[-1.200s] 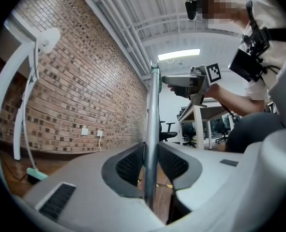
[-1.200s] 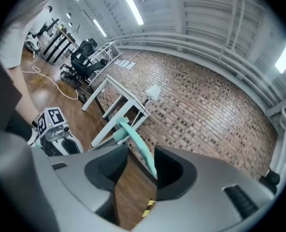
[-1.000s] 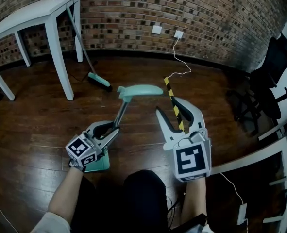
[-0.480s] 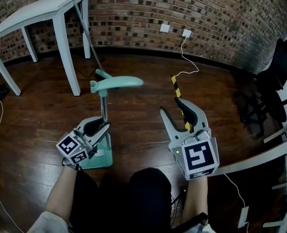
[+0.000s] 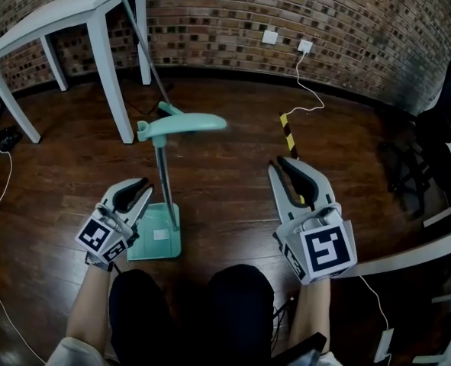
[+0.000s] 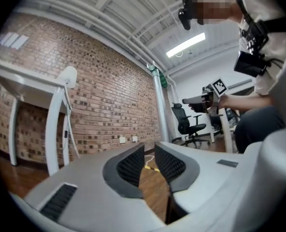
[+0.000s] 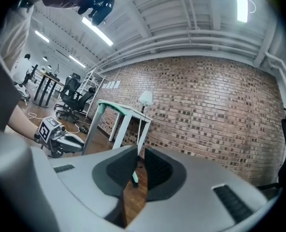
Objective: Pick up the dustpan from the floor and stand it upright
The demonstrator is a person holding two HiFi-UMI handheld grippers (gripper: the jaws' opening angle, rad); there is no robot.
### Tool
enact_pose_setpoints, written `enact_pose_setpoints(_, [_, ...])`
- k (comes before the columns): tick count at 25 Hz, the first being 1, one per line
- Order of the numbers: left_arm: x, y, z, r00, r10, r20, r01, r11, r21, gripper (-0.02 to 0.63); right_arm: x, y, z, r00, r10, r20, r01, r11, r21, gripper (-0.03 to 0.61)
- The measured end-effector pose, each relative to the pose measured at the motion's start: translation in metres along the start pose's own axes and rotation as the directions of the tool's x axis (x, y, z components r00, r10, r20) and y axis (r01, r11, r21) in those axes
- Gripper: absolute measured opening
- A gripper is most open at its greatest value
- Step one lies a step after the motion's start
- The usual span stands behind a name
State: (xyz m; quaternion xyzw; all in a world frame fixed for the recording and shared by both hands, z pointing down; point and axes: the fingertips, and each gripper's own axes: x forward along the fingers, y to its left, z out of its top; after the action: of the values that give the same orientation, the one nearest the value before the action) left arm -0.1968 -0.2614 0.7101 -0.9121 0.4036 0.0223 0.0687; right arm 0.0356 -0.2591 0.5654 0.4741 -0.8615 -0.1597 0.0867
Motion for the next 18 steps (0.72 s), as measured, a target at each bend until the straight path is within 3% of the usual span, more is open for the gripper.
enact_pose_setpoints(3, [-0.012, 0.017, 0.023, 0.995, 0.094, -0.016, -0.093, 0.995, 0.042, 0.005, 0.001, -0.004, 0.005, 0.996, 0.047, 0.071, -0.049, 0.998, 0.028, -0.018])
enact_pose_setpoints(8, [-0.023, 0.025, 0.104, 0.988, 0.127, -0.091, -0.126, 0.992, 0.014, -0.008, 0.0, -0.009, 0.051, 0.97, 0.223, 0.097, -0.232, 0.968, 0.093, -0.017])
enact_pose_setpoints(12, [-0.028, 0.024, 0.222, 0.985, 0.124, -0.123, -0.126, 0.992, -0.008, -0.009, -0.024, -0.048, 0.132, 0.974, 0.225, 0.004, -0.224, 0.964, 0.144, -0.017])
enact_pose_setpoints(18, [-0.039, 0.005, 0.408, 0.988, 0.084, -0.126, -0.083, 0.996, 0.014, -0.005, -0.061, -0.108, 0.289, 0.991, 0.131, 0.024, -0.133, 0.974, 0.182, -0.018])
